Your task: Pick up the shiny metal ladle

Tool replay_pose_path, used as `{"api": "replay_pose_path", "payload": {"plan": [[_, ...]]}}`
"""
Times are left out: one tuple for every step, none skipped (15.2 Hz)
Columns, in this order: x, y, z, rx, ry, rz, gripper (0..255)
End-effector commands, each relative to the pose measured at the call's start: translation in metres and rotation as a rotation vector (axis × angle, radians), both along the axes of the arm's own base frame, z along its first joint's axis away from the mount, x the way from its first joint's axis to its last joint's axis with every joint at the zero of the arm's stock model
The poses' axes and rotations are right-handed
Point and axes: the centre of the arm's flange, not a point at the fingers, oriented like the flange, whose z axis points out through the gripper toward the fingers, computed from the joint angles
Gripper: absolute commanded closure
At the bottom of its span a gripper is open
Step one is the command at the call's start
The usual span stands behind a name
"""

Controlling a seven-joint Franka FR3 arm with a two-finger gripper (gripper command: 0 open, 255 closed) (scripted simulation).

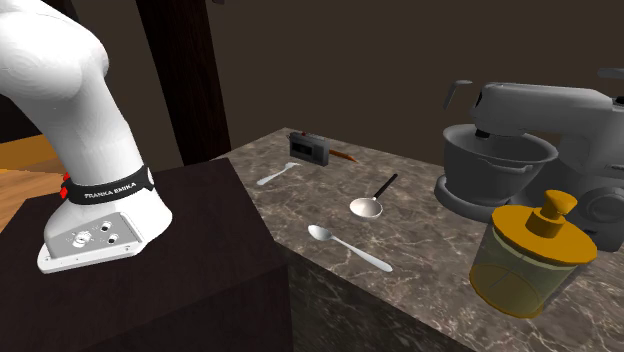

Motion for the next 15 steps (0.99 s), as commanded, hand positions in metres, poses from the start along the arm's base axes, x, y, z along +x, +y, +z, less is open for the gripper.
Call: {"api": "replay_pose_path", "payload": {"plan": [[0.0, 0.0, 0.0, 0.0, 0.0, 0.0, 0], [0.005, -0.006, -0.01, 0.004, -0.005, 0.01, 0], [0.011, -0.012, -0.02, 0.008, -0.01, 0.02, 0], [0.016, -0.017, -0.031, 0.013, -0.016, 0.031, 0], [0.022, -0.023, -0.041, 0.017, -0.021, 0.041, 0], [0.028, -0.029, -0.051, 0.021, -0.026, 0.051, 0], [0.034, -0.034, -0.061, 0.025, -0.031, 0.061, 0], [0.04, -0.039, -0.071, 0.029, -0.036, 0.071, 0], [0.046, -0.045, -0.081, 0.033, -0.042, 0.081, 0], [0.052, -0.05, -0.091, 0.038, -0.047, 0.092, 0], [0.058, -0.055, -0.102, 0.042, -0.052, 0.102, 0], [0.064, -0.06, -0.112, 0.046, -0.057, 0.112, 0], [0.071, -0.064, -0.122, 0.05, -0.063, 0.122, 0], [0.078, -0.069, -0.132, 0.054, -0.068, 0.132, 0], [0.084, -0.074, -0.142, 0.059, -0.073, 0.142, 0]]}}
